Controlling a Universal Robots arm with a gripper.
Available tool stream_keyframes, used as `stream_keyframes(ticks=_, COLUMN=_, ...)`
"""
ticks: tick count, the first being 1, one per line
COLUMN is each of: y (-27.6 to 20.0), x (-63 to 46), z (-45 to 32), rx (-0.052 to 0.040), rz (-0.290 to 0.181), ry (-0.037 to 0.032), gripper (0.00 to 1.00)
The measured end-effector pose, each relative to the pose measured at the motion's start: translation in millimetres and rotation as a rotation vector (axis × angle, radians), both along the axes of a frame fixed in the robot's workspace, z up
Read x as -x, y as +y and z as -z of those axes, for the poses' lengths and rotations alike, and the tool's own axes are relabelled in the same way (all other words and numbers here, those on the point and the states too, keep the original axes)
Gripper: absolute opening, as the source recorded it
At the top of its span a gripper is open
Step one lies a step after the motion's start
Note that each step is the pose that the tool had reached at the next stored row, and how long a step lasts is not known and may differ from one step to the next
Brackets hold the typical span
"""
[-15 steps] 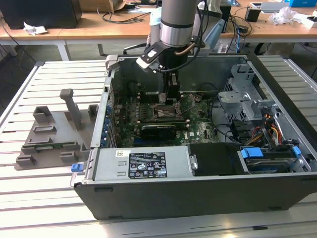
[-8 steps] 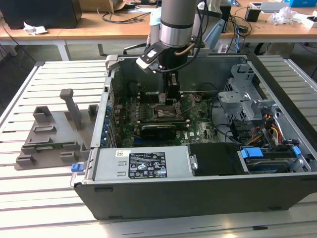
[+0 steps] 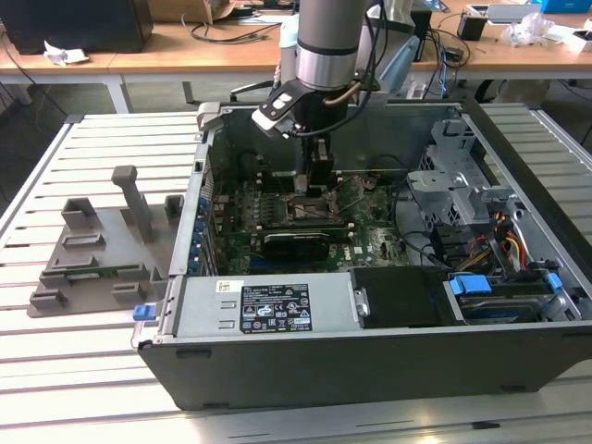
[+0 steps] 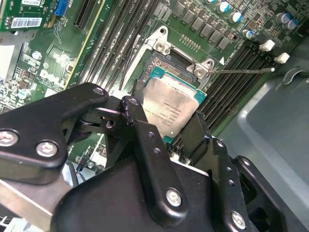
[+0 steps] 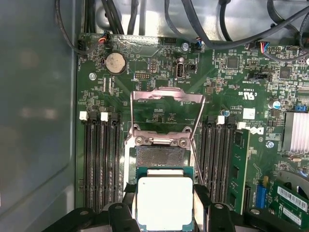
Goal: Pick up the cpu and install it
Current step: 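Place the cpu into insertion slot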
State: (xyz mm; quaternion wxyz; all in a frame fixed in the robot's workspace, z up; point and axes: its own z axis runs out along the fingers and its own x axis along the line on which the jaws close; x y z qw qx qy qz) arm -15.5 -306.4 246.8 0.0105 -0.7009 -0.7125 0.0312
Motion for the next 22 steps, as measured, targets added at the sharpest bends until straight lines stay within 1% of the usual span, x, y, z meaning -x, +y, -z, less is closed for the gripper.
stream_keyframes(ticks=22, y=0.0, x=1.5, z=11.6, rx=0.0002, rz=0.000, ry=0.0001, gripper=0.55)
